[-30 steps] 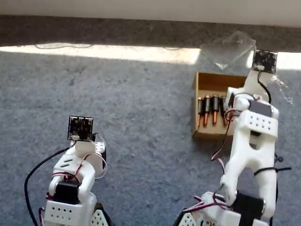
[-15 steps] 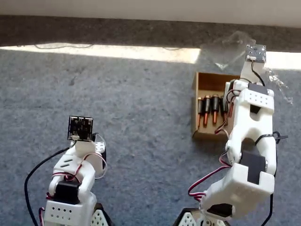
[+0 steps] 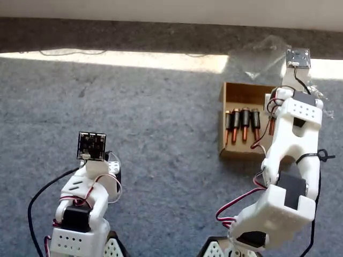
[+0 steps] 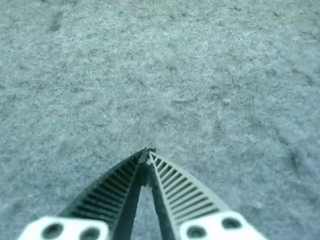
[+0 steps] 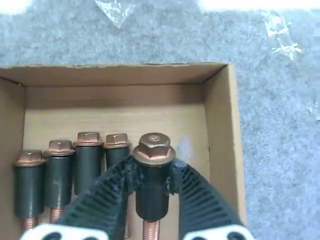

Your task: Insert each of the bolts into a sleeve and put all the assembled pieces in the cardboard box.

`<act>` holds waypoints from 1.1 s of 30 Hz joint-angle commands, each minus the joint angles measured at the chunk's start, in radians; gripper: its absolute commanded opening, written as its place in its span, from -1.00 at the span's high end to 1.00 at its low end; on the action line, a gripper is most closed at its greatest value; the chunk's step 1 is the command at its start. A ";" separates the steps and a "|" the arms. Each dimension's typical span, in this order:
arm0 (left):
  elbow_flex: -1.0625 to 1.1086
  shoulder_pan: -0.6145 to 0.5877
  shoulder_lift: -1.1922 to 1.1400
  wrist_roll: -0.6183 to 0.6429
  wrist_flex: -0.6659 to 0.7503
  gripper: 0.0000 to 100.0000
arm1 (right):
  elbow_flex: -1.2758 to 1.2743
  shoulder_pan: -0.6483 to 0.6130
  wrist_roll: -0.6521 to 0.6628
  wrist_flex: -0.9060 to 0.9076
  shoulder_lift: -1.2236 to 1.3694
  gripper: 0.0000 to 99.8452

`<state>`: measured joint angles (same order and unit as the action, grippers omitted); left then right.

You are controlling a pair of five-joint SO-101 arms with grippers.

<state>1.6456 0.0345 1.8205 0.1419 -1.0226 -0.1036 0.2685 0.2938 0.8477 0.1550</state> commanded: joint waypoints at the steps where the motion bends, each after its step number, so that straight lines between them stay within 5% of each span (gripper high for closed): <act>1: -0.008 -0.002 0.008 0.008 -0.011 0.98 | 0.059 0.007 0.015 0.004 -0.018 0.98; 27: 0.007 -0.002 0.008 0.006 -0.005 0.98 | 0.061 -0.012 0.051 0.004 0.156 0.91; 33: 0.007 -0.002 0.008 0.006 -0.005 0.98 | 0.059 -0.054 0.051 0.004 0.154 0.70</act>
<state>1.6625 0.0345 1.8205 0.1419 -1.0242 -0.0913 0.2501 0.3307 0.8477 0.3253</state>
